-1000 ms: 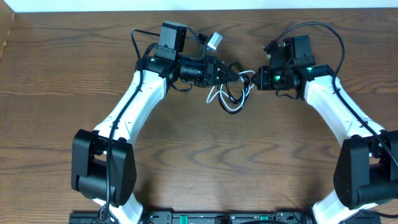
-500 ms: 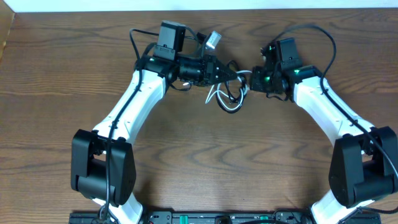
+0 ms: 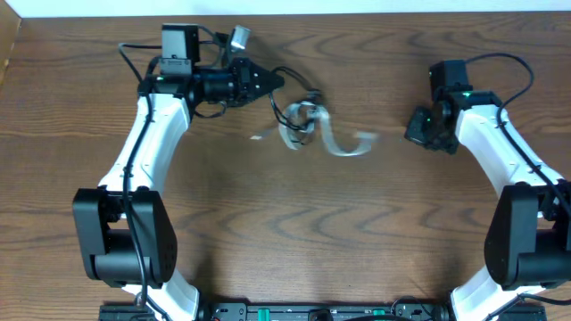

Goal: Untangle cables

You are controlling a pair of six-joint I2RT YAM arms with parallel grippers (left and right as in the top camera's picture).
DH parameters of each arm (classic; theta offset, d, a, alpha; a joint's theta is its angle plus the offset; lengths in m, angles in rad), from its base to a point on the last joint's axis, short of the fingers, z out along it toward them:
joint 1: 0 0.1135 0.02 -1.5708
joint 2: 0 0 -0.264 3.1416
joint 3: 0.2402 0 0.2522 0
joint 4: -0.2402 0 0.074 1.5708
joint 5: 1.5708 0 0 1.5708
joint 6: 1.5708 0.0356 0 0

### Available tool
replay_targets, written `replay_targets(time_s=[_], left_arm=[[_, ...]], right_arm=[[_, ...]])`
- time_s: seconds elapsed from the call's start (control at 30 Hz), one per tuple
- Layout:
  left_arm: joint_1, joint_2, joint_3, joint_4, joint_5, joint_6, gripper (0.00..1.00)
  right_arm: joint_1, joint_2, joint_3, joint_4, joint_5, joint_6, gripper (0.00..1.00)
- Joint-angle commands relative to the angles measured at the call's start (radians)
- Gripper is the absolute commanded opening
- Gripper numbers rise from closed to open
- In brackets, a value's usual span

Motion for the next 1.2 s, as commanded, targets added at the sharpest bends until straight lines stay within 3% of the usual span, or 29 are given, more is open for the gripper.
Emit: replay_targets(time_s=[0.0, 0.2, 0.27, 0.3, 0.4, 0.43, 0.63, 0.87, 1.17], left_arm=[[0.005, -0.003, 0.003, 0.001, -0.010, 0.000, 0.07], [-0.004, -0.003, 0.003, -0.006, -0.009, 0.002, 0.07], [-0.016, -0.003, 0.003, -0.006, -0.008, 0.002, 0.07], [-0.023, -0.003, 0.003, -0.006, -0.009, 0.002, 0.07], [-0.047, -0.003, 0.003, -0.006, -0.009, 0.002, 0.07], [-0.056, -0.003, 0.003, -0.006, -0.009, 0.002, 0.07], [-0.151, -0.003, 0.003, -0.006, -0.033, 0.002, 0.07], [-0.206, -0.003, 0.003, -0.006, -0.082, -0.006, 0.08], [-0.208, -0.003, 0.003, -0.006, -0.100, -0.028, 0.07]], right_arm=[[-0.047, 0.009, -0.001, -0.019, 0.017, -0.034, 0.01], [-0.068, -0.037, 0.003, 0.016, -0.267, -0.255, 0.04], [-0.068, -0.072, 0.011, 0.035, -0.449, -0.324, 0.15], [-0.066, -0.096, 0.011, 0.053, -0.558, -0.343, 0.26], [-0.050, -0.132, 0.011, 0.103, -0.722, -0.341, 0.49], [-0.042, -0.138, 0.011, 0.126, -0.770, -0.330, 0.53], [0.063, -0.134, 0.011, 0.253, -0.813, -0.169, 0.55], [0.169, -0.122, 0.010, 0.269, -0.665, 0.081, 0.44], [0.249, -0.026, 0.009, 0.274, -0.615, 0.128, 0.36]])
